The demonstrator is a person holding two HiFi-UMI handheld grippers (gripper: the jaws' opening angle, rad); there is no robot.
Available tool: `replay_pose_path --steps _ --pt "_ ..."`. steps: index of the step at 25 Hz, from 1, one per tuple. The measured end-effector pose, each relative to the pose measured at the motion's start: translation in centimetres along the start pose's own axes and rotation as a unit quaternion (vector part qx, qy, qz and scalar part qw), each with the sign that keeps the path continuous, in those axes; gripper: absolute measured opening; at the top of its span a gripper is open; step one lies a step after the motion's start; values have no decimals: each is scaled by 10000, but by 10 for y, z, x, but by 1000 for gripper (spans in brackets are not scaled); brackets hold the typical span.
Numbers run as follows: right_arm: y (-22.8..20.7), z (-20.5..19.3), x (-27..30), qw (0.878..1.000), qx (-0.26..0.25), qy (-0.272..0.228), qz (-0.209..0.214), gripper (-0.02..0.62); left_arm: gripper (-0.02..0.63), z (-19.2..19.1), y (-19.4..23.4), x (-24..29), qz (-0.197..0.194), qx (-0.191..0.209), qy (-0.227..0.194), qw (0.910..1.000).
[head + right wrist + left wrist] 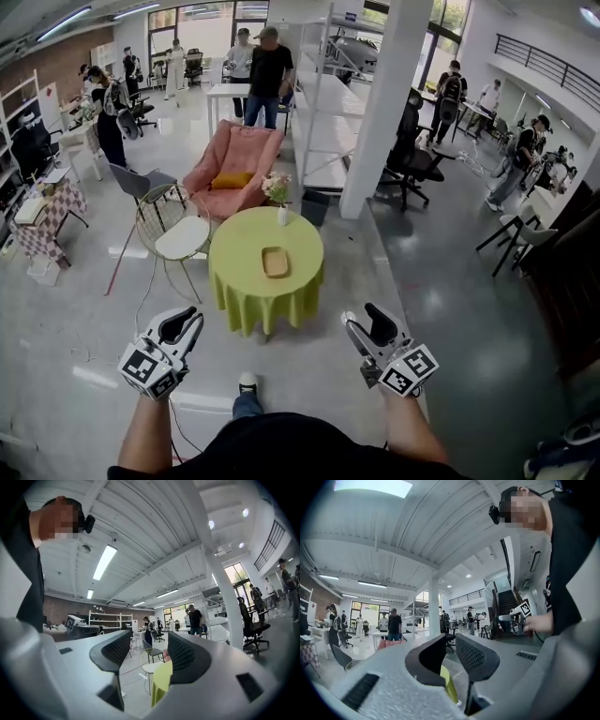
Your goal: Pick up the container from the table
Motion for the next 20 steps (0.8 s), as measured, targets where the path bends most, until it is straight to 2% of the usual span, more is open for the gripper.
replay_pose_path --steps 9,13,18,20 --pt "-63 0 98 9991 -3 187 -393 238 71 -45 100 93 -240 -197 23 9995" --pt "-94 1 136 9985 87 204 -496 238 71 -63 132 130 -449 -223 36 9987" --pt "-126 8 180 9982 2 92 -587 238 71 -87 175 167 -422 -295 52 9987" --pt "-137 11 198 9981 9 82 -605 238 71 -95 194 180 -387 -207 129 9990"
Point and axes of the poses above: the fingertips, and each gripper's own axes: x forward along the fingers, y to its left, z out of its top, the point moved 10 cm from there along -x, backward along the fingers, and after that the axes turned 13 degrees about x, right-handed, at the moved point
